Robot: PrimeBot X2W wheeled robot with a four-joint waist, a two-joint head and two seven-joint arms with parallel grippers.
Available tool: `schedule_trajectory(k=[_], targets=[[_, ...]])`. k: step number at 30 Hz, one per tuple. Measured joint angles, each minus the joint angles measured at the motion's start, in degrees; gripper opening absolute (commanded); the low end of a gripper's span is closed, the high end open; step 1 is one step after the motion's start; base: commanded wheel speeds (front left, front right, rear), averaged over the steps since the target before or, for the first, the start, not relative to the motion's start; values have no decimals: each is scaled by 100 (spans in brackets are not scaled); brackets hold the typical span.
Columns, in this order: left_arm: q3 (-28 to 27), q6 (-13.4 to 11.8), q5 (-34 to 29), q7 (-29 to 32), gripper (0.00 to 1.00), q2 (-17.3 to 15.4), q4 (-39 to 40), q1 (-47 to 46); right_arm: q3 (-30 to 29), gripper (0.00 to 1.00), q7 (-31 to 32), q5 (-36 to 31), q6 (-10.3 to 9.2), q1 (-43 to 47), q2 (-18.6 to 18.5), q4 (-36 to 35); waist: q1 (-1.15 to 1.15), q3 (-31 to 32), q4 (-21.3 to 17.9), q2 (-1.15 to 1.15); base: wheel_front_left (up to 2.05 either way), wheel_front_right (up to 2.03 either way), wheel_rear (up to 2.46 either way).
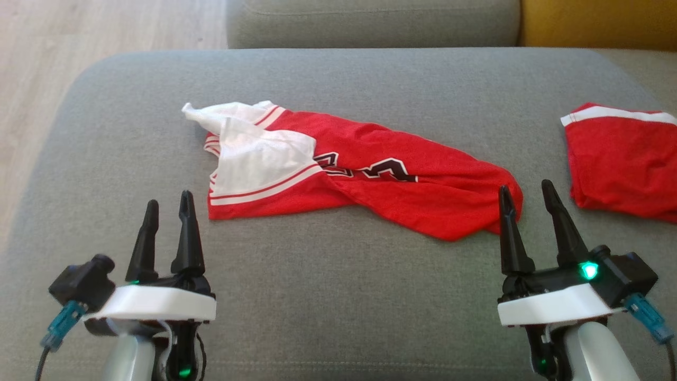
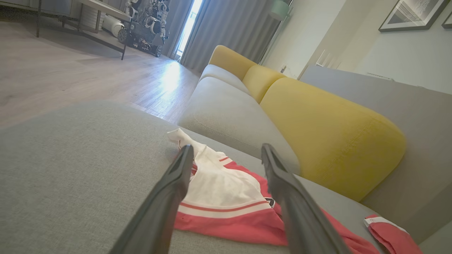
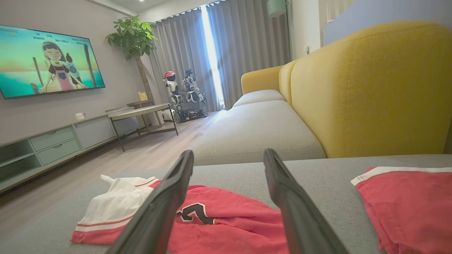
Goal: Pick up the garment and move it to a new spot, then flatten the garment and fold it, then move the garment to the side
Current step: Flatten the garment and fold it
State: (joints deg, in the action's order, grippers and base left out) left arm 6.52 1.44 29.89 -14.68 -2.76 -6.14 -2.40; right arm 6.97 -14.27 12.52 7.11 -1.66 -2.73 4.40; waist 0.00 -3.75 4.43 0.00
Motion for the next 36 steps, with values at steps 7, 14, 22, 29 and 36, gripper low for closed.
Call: schedule_trajectory(k=[7, 14, 22, 29, 36], targets=[[-16, -38, -327, 0, 100, 2, -552, -169, 32, 100, 0, 0, 0, -13, 0, -41, 0, -181, -170, 0, 0, 0, 0], [32, 7, -563, 286, 100, -201, -1343, -981, 122, 100, 0, 0, 0, -104, 0, -92, 0, -464, -353, 0, 0, 0, 0], [47, -147, -762, 896, 100, -538, -2273, -2143, 170, 100, -2, 0, 0, -272, 0, -149, 0, -880, -628, 0, 0, 0, 0], [58, -227, -914, 1117, 100, -792, -3163, -2975, 219, 100, -5, 1, 0, -476, 0, -153, 1, -1168, -858, 0, 0, 0, 0], [112, -158, -938, 1207, 100, -912, -4065, -3515, 227, 100, -10, 2, 0, -491, -1, -151, 1, -1365, -1062, 0, 0, 0, 0]])
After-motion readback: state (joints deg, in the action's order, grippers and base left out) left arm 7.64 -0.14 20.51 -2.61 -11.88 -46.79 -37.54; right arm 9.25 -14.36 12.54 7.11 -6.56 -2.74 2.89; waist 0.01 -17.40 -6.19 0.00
